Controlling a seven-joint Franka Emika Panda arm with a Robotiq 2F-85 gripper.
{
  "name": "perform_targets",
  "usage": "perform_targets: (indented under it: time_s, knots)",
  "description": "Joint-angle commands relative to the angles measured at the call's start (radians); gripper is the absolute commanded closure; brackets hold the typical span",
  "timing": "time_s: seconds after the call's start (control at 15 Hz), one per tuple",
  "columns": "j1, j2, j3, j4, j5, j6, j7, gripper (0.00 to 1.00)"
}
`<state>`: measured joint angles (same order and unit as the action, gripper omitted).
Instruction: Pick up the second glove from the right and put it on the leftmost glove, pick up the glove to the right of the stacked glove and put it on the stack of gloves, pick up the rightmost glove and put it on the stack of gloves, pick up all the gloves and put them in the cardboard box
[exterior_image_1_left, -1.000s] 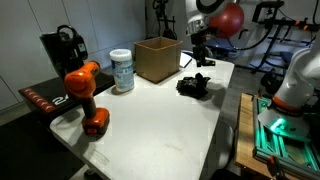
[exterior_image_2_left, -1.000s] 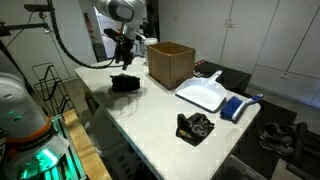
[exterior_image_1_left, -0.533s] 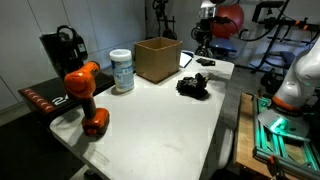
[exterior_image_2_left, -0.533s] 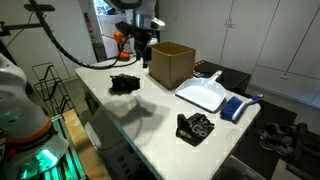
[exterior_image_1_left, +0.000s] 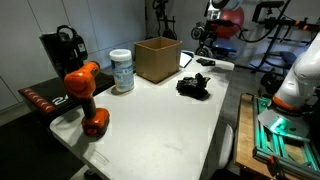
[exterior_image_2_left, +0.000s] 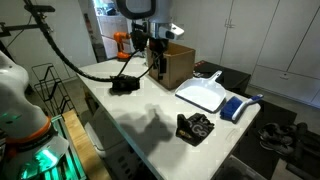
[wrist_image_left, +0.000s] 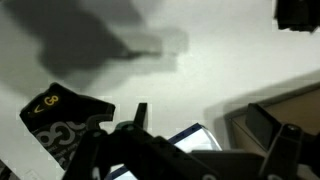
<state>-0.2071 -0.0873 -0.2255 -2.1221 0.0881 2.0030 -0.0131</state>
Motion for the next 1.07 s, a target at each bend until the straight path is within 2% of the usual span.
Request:
perform_targets:
  time_s: [0.0, 0.07, 0.13, 0.33, 0.53, 0.6, 1.0]
  knots:
    - [-0.001, 0.001, 0.003, 0.004, 0.001, -0.003, 0.0, 0.0]
    - [-0.011, 0.039, -0.005, 0.025, -0.029, 0.031, 0.0, 0.0]
    - [-0.022, 0.076, -0.021, 0.048, -0.031, 0.053, -0.072, 0.0]
    - [-0.059, 0.158, -0.063, 0.078, 0.0, 0.153, -0.209, 0.0]
    - [-0.108, 0.255, -0.084, 0.121, 0.044, 0.186, -0.331, 0.0]
    - [-0.123, 0.288, -0.086, 0.147, 0.039, 0.16, -0.33, 0.0]
    - [-0.194, 0.439, -0.07, 0.247, 0.04, 0.203, -0.334, 0.0]
